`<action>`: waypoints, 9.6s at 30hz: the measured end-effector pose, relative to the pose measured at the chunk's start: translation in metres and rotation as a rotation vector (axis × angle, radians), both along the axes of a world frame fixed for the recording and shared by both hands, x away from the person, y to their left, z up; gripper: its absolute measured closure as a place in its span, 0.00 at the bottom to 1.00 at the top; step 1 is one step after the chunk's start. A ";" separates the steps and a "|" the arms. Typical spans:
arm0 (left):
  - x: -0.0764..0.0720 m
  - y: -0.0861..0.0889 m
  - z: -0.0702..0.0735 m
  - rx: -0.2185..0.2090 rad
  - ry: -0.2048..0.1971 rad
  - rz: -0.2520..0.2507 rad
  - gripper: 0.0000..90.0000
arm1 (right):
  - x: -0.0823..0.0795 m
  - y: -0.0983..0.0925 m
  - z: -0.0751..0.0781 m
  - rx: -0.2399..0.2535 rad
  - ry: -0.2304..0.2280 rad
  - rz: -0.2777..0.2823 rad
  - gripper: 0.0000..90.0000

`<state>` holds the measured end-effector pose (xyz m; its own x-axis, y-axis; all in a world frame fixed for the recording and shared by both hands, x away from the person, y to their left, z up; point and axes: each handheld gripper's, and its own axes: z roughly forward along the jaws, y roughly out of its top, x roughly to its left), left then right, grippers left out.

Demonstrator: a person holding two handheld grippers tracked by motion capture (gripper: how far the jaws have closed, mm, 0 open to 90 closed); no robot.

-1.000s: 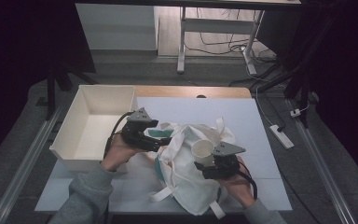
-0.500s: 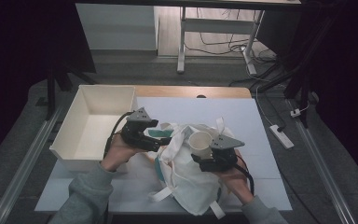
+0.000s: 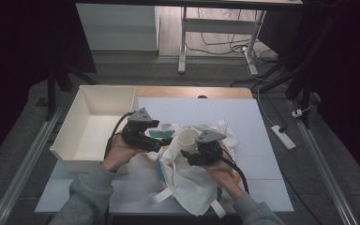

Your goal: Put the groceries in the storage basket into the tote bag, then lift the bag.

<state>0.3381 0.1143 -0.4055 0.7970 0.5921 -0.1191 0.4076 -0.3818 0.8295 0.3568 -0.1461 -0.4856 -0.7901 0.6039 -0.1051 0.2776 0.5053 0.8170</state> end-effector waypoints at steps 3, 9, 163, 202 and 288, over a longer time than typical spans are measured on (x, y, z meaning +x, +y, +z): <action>-0.001 -0.001 0.000 0.000 -0.002 -0.003 0.17 | 0.001 0.003 -0.010 -0.011 0.016 0.001 0.25; -0.002 0.001 0.002 -0.005 -0.006 -0.002 0.17 | 0.001 0.002 -0.018 -0.008 0.048 0.007 0.25; -0.049 0.000 -0.051 0.017 0.061 0.097 0.80 | -0.073 -0.136 0.047 -0.044 0.065 -0.192 0.98; -0.045 0.016 0.004 -0.087 -0.054 0.134 0.81 | -0.061 -0.146 0.118 0.087 -0.187 -0.206 1.00; 0.031 0.002 0.013 0.059 0.009 0.204 0.80 | 0.042 -0.154 0.089 0.053 -0.077 -0.382 0.99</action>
<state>0.3696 0.1162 -0.3923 0.6587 0.7475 -0.0863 0.4891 -0.3382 0.8040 0.3988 -0.2998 -0.3966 -0.4985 0.8591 -0.1159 0.3742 0.3339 0.8652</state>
